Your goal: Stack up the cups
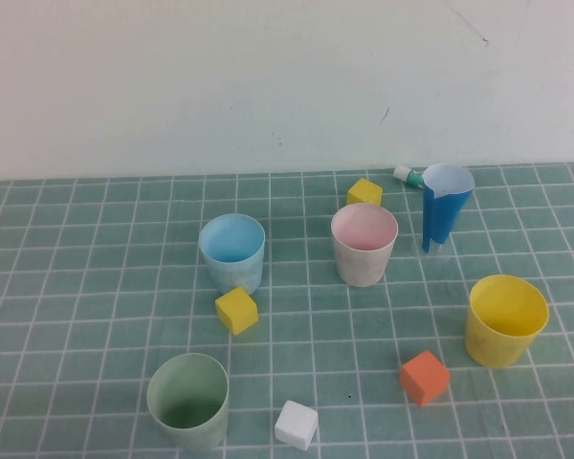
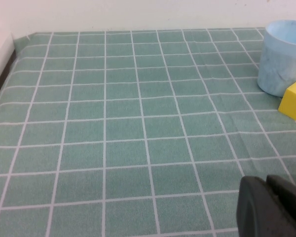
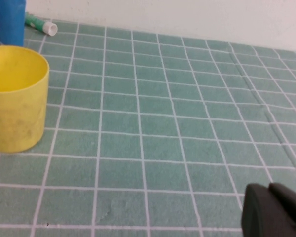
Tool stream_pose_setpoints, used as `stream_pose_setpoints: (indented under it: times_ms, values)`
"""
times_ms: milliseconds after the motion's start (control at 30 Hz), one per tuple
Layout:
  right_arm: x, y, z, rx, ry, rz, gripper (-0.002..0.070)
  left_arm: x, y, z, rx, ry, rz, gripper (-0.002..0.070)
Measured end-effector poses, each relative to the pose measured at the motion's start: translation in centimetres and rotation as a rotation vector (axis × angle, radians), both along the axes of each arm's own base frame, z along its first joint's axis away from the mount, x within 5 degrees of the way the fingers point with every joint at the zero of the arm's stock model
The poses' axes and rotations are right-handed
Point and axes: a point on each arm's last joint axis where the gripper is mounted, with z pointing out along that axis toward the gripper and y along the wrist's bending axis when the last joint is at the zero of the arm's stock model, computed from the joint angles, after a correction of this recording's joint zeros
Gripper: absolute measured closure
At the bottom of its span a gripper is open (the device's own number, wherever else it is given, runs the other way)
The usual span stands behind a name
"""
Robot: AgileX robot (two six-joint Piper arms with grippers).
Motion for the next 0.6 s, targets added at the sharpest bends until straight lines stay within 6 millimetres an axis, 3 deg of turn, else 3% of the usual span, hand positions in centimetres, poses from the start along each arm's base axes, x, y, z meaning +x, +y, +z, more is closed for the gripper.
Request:
stream_pose_setpoints:
  times_ms: [400,600]
  values:
    - [0.1,0.0,0.1,-0.006,-0.021,-0.002,0.0679,0.1,0.0,0.1,-0.003,-0.033,0.003,0.0677]
    - [0.5,0.2,2.2,-0.038,-0.264,0.033,0.0679,0.4,0.2,2.8,-0.027,-0.338,0.023,0.0677]
